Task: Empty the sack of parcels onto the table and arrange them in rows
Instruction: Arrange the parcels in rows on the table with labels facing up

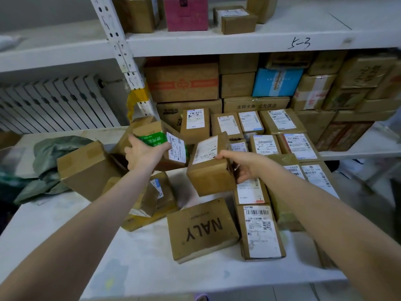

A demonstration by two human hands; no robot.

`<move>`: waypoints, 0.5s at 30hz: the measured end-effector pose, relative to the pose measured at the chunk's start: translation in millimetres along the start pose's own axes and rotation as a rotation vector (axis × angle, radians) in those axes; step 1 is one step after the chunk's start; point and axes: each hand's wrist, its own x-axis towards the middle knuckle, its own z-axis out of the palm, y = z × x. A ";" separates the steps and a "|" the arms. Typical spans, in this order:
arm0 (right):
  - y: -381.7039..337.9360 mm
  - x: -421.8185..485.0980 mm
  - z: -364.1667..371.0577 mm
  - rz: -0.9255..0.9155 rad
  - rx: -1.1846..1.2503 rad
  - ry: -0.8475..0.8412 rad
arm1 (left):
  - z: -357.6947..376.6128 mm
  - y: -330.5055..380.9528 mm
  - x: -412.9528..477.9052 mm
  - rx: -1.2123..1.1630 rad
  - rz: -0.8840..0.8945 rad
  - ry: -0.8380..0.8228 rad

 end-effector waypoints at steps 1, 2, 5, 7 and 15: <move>0.7 4.5 2.4 -0.012 0.027 0.008 | 1.9 0.3 0.6 0.002 -0.004 -0.008; 1.0 8.2 5.6 -0.012 0.043 0.009 | 4.1 0.2 1.8 0.006 -0.009 -0.021; 4.8 19.4 12.5 0.023 0.048 0.020 | 9.3 -2.5 5.2 0.051 -0.022 -0.071; 7.3 19.5 13.6 0.031 0.072 0.013 | 12.0 -4.4 7.0 0.082 -0.025 -0.085; 15.2 42.5 22.0 -0.063 0.021 0.129 | 14.4 0.7 14.8 0.161 0.018 -0.110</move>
